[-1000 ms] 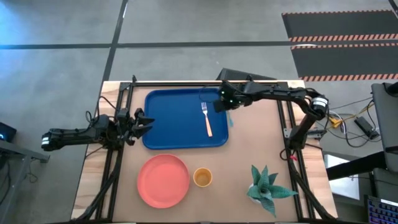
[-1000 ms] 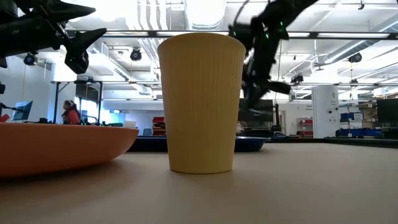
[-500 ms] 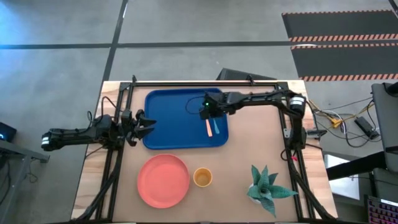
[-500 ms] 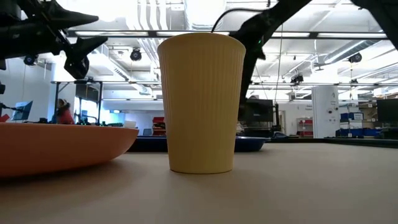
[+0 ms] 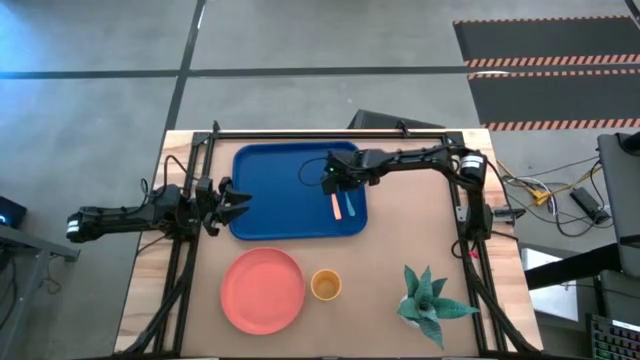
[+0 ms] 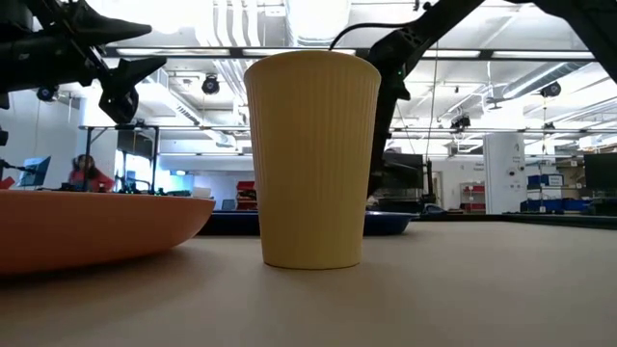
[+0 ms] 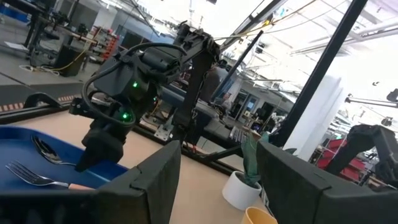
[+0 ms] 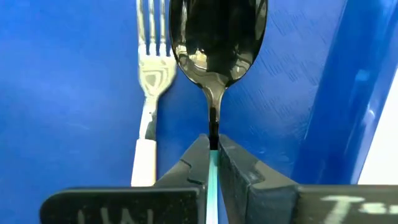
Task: Pick and place plate/cup/fork/spoon on tray
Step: Put the blue spoon to the right of the orange fork on the blue tray, then put the orange plate to the left of the orange fork on the blue tray
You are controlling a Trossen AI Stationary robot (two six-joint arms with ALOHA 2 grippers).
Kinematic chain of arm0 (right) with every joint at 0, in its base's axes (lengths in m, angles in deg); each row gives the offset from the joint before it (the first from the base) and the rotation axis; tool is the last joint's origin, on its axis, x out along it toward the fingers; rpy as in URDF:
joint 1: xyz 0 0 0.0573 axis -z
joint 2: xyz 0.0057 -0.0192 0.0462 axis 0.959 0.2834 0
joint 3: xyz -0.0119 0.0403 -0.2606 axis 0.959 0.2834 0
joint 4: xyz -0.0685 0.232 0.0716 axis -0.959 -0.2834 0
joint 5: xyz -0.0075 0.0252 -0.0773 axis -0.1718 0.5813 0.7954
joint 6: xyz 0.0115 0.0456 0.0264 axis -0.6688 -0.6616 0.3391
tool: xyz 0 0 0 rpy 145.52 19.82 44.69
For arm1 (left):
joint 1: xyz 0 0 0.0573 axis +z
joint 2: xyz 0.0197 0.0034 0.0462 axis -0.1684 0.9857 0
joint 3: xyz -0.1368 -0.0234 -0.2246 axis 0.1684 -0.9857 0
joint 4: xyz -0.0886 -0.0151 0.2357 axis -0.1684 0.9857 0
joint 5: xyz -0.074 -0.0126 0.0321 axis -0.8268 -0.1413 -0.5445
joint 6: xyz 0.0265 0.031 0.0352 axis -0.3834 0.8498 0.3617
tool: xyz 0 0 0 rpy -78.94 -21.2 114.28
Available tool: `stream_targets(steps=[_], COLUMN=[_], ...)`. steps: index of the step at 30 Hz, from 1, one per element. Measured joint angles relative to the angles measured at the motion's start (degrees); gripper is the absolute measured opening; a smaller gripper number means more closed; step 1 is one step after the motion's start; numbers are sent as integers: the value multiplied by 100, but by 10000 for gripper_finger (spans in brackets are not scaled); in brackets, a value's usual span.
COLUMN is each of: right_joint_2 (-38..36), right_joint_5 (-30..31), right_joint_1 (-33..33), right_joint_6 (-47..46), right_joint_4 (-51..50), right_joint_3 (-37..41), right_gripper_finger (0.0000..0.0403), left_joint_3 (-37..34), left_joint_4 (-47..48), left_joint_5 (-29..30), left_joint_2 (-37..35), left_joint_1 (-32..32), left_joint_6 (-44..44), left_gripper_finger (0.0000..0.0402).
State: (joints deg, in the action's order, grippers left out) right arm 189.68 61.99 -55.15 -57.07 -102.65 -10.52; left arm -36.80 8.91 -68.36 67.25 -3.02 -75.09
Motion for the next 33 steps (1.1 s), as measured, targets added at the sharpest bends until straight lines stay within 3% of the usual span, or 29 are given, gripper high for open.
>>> stream_targets(steps=[14, 23, 28, 33], right_joint_2=[-29, -42, -42, -42], right_joint_5=[160, 508, 563, 282], right_joint_1=[0, 15, 31, 26], right_joint_6=[166, 844, 1085, 1630], right_joint_4=[-36, -275, -342, -710], right_joint_3=[-39, -803, -1261, -1957], right_gripper_finger=[40, 40, 40, 41], left_joint_3=[0, 0, 0, 0], left_joint_4=[1, 444, 518, 1202], left_joint_5=[-32, -60, -507, -1217], left_joint_2=[0, 103, 124, 293], left_joint_1=[0, 0, -2, -4], left_joint_6=[-140, -144, -240, -739], left_gripper_finger=[194, 194, 188, 147])
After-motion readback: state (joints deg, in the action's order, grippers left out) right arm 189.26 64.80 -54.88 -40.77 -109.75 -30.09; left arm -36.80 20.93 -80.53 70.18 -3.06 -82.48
